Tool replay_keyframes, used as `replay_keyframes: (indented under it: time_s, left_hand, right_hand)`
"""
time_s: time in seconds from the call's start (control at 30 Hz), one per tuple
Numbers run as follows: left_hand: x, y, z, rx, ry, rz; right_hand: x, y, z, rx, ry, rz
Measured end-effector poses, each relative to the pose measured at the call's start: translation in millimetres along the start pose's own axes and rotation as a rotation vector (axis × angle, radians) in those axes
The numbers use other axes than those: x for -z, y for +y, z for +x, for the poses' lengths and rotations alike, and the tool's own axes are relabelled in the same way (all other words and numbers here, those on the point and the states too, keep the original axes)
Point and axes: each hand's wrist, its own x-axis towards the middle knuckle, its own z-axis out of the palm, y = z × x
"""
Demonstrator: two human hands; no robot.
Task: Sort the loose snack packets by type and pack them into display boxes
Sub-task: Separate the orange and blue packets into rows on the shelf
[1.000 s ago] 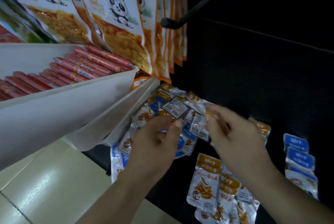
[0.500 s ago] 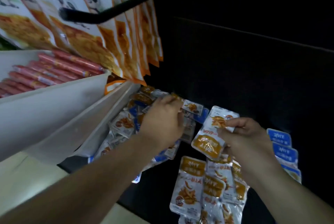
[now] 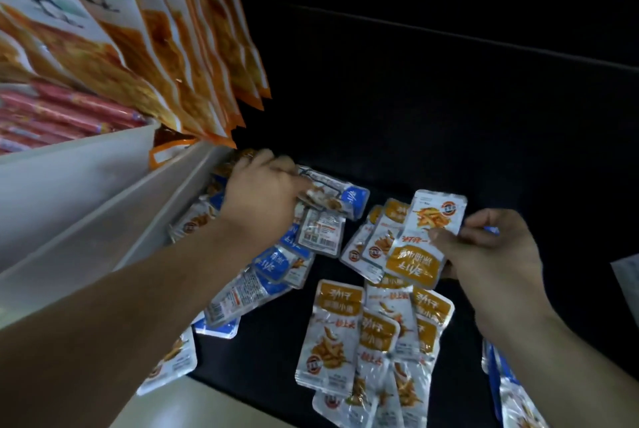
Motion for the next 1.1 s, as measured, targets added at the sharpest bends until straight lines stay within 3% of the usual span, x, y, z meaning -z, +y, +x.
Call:
replay_keyframes:
  time_s: [0.07, 0.1, 0.2, 0.33, 0.57, 0.67, 0.93, 1.1]
  left_hand:
    - [4, 0, -12, -0.003, 0.243, -0.178]
    - [6, 5, -17, 0.002, 0.273, -0.356]
    - [10, 39, -36, 0.196, 0.068, -0.911]
    - [19, 73, -40, 0.375, -0.261, -1.218]
    - [11, 99, 28, 0.319, -0.349, -1.190]
    - [-11, 114, 49, 0.245, -0.360, -1.065]
    - [-30, 114, 0, 0.058, 0.062, -0.591]
    - [-30, 114, -34, -0.019, -0.210, -0.532]
  right_hand:
    - [9, 1, 0, 0.025, 0.014, -0.020]
    - [13, 2, 1, 0.027, 0.019, -0.034]
    - [22, 12, 1, -0.002, 0.021, -0.075]
    - [26, 22, 0, -0.026, 0.018, -0.117]
    - [32, 29, 5, -0.001, 0.028, -0.119]
    - [32, 37, 7, -0.010, 0.029, -0.123]
    - [31, 41, 17, 0.003, 0.033, -0.090]
    - [18, 38, 20, 0.035, -0.001, -0.070]
